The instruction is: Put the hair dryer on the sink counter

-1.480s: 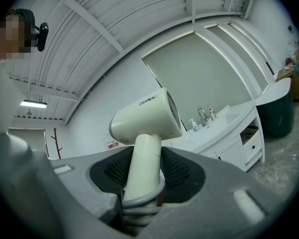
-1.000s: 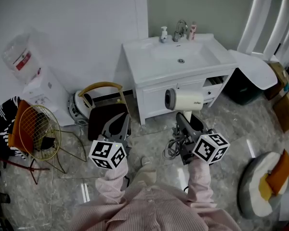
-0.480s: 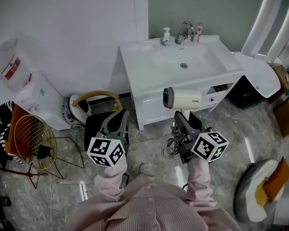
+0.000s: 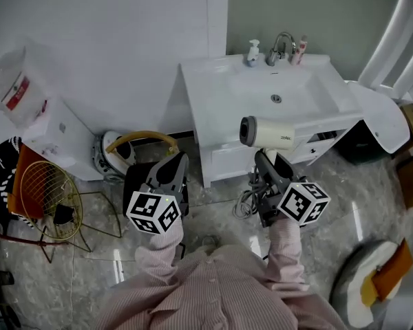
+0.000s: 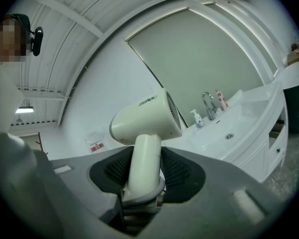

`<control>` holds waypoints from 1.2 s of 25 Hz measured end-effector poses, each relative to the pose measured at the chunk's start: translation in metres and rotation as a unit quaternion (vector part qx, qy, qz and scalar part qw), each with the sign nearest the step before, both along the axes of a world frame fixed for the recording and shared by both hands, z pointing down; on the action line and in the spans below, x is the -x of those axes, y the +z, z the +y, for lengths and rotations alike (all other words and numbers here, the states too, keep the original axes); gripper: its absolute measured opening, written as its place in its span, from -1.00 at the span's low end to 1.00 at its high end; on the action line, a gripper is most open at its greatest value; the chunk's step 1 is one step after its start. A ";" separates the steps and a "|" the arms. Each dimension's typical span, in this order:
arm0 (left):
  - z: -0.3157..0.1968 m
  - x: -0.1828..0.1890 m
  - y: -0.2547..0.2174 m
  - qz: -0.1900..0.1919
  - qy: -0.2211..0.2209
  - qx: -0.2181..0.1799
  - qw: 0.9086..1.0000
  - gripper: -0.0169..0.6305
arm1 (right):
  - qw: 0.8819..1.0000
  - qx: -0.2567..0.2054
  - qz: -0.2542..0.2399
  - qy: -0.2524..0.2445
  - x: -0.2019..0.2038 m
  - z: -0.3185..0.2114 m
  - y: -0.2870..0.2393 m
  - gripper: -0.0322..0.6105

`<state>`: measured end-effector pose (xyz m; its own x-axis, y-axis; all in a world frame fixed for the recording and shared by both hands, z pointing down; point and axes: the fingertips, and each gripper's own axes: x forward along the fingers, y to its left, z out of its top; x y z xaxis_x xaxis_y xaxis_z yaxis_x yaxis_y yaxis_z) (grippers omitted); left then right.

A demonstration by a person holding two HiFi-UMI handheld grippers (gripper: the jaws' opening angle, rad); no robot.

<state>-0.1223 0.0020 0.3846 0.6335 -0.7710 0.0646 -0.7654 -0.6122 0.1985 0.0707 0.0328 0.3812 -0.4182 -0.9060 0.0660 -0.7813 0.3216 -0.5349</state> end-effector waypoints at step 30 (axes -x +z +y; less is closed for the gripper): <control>-0.250 -0.035 0.027 0.011 -0.085 0.057 0.995 -0.94 | 0.993 0.047 -0.006 -0.110 -0.025 -0.298 0.024 -0.37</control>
